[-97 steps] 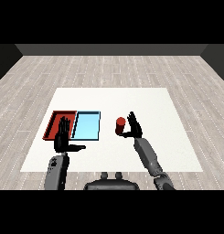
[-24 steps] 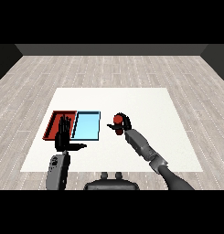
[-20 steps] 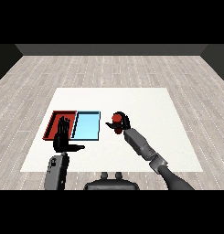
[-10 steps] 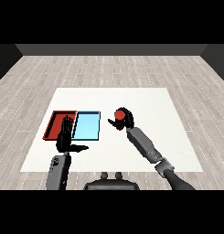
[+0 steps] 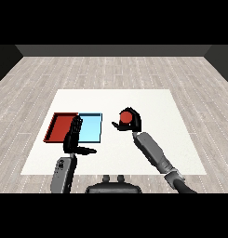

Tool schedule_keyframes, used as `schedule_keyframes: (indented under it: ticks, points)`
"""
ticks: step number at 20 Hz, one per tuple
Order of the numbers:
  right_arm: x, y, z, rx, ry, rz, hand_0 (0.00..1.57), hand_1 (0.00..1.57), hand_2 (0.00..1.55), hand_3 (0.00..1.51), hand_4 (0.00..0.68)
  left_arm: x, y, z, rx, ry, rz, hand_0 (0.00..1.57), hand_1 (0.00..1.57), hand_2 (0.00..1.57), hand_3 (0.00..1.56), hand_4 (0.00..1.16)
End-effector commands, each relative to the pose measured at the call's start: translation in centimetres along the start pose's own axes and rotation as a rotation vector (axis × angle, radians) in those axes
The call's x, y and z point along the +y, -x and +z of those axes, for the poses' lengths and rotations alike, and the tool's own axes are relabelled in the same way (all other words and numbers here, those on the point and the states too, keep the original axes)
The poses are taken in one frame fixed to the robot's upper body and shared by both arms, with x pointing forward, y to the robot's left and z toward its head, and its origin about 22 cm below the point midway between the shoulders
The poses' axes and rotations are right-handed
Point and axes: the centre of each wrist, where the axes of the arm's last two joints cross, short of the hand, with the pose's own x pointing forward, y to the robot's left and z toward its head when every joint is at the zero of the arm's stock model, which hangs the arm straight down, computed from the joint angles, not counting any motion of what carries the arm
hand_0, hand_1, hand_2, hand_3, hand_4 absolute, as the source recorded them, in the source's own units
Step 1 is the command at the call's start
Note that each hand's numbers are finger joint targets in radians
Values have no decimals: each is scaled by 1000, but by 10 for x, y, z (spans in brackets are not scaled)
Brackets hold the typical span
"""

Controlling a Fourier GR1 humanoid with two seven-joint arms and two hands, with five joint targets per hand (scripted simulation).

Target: Pick the red can and put it in the red box

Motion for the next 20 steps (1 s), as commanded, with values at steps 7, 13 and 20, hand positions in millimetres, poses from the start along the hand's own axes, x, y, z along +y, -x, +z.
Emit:
schedule_keyframes:
  ticks: [7, 13, 20]
  points:
    - [28, -28, 33, -45, -11, -19, 1442, 1442, 1415, 1383, 634, -52, 13, -23, 108, 91, -49, 0, 0, 0, 0, 0]
    - [26, -46, 33, -111, -32, -39, 1449, 1449, 1432, 1399, 621, -67, 30, -29, 144, 101, -50, 0, 0, 0, 0, 0]
    - [28, -55, 44, -130, -17, -49, 1445, 1445, 1439, 1395, 634, -87, 41, -22, 194, 108, -18, 0, 0, 0, 0, 0]
